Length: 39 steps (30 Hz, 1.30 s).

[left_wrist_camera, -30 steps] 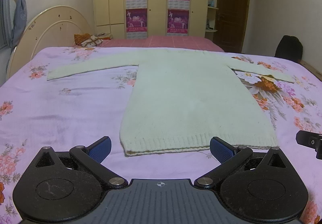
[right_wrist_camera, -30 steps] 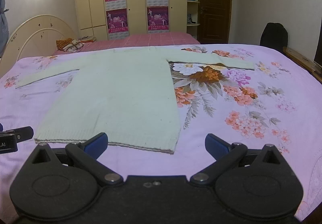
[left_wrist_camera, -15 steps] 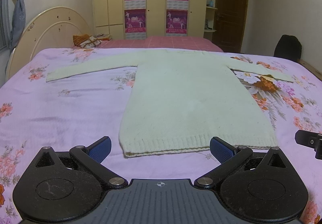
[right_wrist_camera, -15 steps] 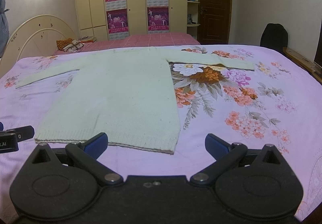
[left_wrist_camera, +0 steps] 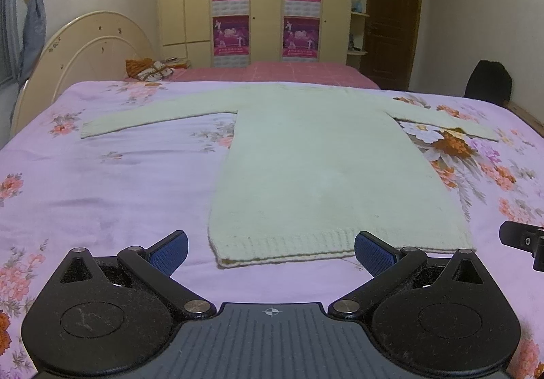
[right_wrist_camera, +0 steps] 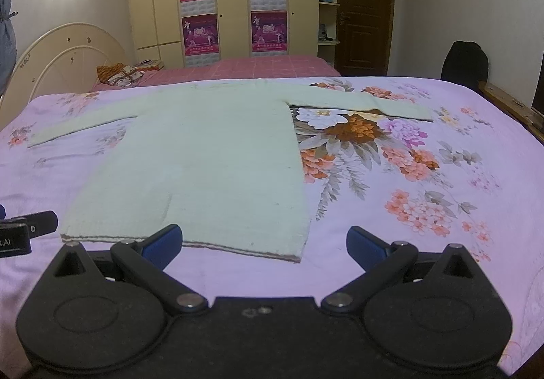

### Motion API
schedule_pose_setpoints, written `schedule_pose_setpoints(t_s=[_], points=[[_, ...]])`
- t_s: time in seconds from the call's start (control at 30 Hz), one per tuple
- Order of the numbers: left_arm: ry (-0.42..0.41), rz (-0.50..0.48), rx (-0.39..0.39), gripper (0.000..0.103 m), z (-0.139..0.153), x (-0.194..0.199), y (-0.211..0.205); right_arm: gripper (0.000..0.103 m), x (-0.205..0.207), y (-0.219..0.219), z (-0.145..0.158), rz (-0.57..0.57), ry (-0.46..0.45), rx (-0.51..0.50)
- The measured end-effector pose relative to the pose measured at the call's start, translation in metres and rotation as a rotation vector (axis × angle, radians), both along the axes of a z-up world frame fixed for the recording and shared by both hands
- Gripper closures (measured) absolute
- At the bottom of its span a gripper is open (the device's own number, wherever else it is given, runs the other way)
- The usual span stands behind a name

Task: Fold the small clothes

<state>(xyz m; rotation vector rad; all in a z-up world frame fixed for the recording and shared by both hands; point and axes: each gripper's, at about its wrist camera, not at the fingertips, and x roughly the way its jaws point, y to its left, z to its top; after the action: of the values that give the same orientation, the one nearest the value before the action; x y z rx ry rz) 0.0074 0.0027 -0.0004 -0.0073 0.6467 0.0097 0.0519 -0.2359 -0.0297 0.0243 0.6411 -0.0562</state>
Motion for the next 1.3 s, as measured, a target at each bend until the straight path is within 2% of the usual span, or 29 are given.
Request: schedule_pose_setpoints(t_s=[1.3], points=[[0.018, 0.005, 0.010, 0.000, -0.0052, 0.0055, -0.0049, 0.001, 0.0041, -0.0029, -0.0051, 0.000, 0.020, 0.001]])
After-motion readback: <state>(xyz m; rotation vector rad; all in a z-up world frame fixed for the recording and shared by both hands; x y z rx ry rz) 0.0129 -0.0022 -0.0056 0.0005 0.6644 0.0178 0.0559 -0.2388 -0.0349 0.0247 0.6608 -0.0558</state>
